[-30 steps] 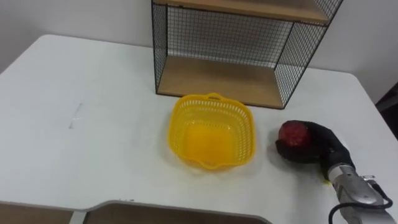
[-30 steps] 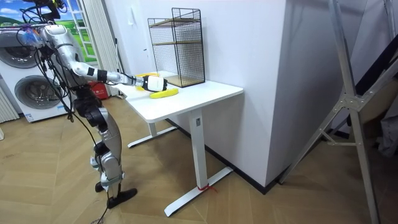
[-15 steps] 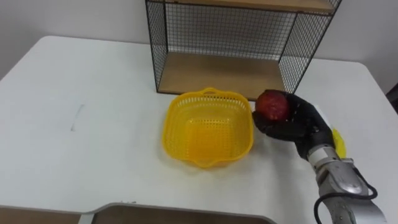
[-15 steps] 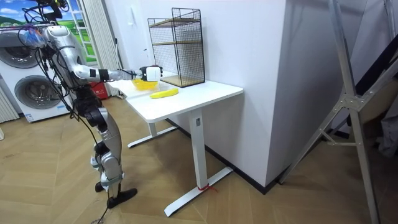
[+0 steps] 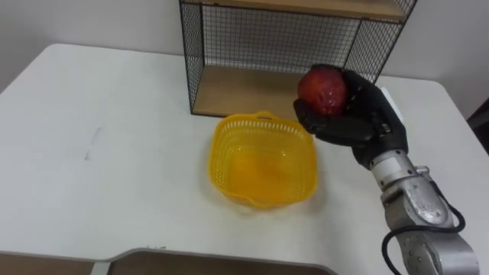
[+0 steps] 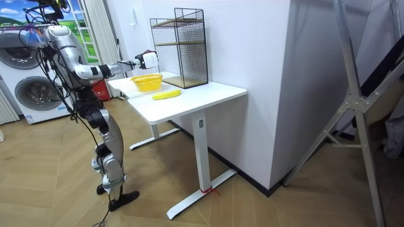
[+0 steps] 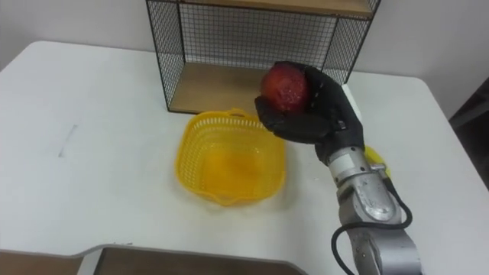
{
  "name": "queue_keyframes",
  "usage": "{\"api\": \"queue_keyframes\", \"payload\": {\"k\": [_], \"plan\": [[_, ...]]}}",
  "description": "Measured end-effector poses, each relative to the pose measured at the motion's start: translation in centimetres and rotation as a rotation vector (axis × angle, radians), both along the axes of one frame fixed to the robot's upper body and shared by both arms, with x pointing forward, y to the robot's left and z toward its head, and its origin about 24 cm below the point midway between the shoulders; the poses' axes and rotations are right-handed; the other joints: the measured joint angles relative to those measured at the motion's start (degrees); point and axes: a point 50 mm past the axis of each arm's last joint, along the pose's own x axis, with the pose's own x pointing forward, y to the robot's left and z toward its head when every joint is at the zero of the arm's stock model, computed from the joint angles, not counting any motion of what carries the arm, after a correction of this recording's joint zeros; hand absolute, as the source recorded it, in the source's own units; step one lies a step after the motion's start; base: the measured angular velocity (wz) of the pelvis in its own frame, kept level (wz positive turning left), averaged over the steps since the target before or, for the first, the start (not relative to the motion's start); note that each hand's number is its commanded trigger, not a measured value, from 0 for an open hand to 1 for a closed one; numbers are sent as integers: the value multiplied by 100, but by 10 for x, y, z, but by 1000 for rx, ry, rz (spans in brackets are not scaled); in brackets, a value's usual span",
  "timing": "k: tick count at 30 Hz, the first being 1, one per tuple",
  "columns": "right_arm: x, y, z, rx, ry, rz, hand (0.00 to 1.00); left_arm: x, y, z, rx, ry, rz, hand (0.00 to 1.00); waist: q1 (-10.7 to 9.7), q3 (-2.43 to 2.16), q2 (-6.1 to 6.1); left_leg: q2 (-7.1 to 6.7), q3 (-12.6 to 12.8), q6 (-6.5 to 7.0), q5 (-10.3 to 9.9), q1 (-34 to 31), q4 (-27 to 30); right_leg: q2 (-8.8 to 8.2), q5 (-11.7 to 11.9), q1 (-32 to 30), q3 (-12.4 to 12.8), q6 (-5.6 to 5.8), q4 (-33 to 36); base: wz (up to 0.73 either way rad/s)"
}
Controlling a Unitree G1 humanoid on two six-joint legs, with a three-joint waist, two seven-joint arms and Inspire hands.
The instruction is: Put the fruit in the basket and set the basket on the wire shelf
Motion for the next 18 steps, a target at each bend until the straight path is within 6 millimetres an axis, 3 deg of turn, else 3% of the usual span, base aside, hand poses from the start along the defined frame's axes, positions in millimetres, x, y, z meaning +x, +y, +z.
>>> {"api": "queue_keyframes", "payload": {"k": [4, 11, 18], "plan": [[1, 1, 1, -119, -18, 4, 100, 3, 0, 0, -12, -8, -2, 0, 63, -4, -13, 1, -15, 0, 0, 4, 42, -7, 0, 17, -21, 0, 8, 0], [3, 12, 4, -331, -56, 75, 100, 5, -1, 0, -21, -9, -8, 0, 99, 50, -6, 4, 13, -3, 3, -32, -11, 4, -3, -83, 1, -3, 103, -4], [1, 24, -4, -509, -32, 149, 100, 10, -2, -1, -43, 15, -30, 0, 193, 36, -84, 4, -13, -3, 3, -72, -10, 1, -3, -92, -25, -3, 74, 0]]}}
